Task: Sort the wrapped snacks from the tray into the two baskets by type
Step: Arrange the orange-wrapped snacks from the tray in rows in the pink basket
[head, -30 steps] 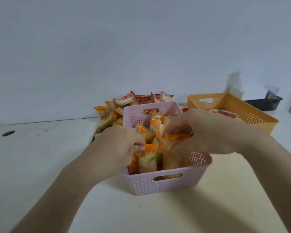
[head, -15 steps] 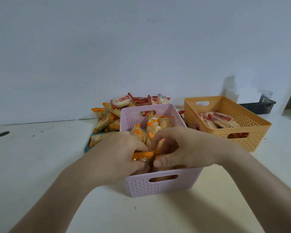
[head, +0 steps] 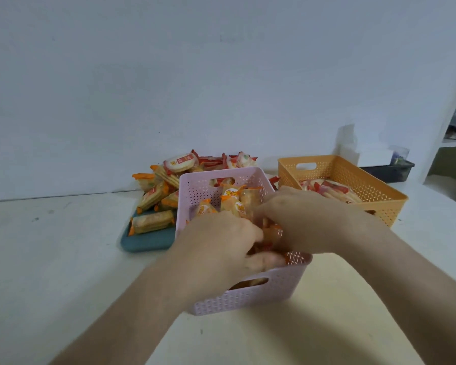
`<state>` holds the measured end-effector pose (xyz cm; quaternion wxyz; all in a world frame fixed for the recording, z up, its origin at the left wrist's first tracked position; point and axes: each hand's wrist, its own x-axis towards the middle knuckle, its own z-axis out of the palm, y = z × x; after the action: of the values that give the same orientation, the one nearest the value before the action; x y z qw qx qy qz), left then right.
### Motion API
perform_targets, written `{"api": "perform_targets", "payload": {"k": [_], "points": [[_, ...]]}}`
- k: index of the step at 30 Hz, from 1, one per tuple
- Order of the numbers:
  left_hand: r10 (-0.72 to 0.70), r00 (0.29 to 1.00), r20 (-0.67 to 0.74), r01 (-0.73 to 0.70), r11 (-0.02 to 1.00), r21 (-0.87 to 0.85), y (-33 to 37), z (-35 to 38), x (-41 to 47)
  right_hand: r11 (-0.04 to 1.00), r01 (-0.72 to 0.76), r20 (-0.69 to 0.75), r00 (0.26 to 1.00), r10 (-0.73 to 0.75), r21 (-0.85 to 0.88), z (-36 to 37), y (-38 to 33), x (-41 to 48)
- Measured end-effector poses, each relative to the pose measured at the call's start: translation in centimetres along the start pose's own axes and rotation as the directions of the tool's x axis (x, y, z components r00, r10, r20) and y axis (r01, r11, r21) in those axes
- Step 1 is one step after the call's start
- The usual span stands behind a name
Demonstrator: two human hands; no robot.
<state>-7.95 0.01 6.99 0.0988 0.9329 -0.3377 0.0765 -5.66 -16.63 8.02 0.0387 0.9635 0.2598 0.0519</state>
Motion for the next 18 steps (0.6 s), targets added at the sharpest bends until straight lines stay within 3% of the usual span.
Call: {"api": "perform_targets", "payload": {"k": [5, 10, 18], "points": [[-0.086, 0.996, -0.024, 0.087, 0.992, 0.086, -1.0, -0.2, -0.3, 0.996, 0.001, -0.017, 1.000, -0.003, -0.090, 1.1, -0.1, 0.1], [-0.182, 0.978, -0.102, 0.192, 0.977, 0.096, -2.1, -0.1, -1.2, 0.999, -0.033, 0.030, 0.999, 0.032, 0.033, 0.6, -0.5, -0.1], [-0.258, 0.954, -0.154, 0.266, 0.964, 0.028, -1.9, 0.5, -1.3, 0.999, -0.053, 0.041, 0.998, 0.053, 0.006, 1.3, -1.0, 0.3]]}}
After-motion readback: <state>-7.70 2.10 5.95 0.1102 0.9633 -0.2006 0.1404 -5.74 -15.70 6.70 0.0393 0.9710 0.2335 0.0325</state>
